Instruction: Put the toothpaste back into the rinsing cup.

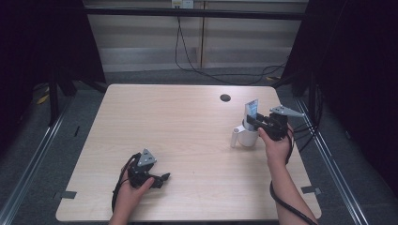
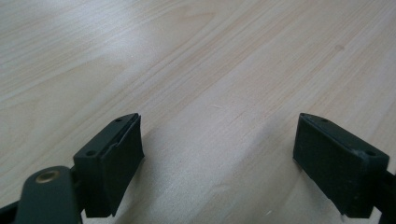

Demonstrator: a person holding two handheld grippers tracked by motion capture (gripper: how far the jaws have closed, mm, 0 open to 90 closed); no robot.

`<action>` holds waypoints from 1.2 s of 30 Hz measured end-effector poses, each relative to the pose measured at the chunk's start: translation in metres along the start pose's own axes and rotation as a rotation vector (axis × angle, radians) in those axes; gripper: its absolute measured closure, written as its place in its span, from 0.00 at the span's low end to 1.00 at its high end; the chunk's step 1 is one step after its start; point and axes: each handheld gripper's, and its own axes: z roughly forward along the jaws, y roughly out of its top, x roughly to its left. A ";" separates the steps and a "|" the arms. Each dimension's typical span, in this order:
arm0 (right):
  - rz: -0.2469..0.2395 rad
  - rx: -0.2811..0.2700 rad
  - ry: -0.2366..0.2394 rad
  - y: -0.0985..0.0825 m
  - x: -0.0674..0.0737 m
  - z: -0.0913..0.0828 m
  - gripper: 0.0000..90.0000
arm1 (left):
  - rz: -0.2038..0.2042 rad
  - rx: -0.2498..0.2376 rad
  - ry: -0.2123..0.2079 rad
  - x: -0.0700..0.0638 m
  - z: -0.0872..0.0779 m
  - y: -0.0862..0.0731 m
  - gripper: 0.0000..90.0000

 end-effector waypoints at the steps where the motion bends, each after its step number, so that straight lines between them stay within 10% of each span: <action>1: -0.016 0.010 -0.006 0.000 0.000 0.000 0.65 | -0.001 0.000 -0.001 0.000 0.000 0.000 0.17; 14: 0.005 -0.062 0.024 0.014 0.002 -0.009 0.70 | 0.000 0.000 0.000 0.000 0.000 0.000 0.17; 18: -0.068 -0.005 0.000 0.022 0.008 -0.010 0.67 | -0.002 0.001 -0.001 0.000 0.000 0.000 0.17; 36: -0.072 0.046 -0.041 0.016 0.006 -0.018 0.49 | -0.002 0.003 -0.001 -0.001 0.000 0.000 0.17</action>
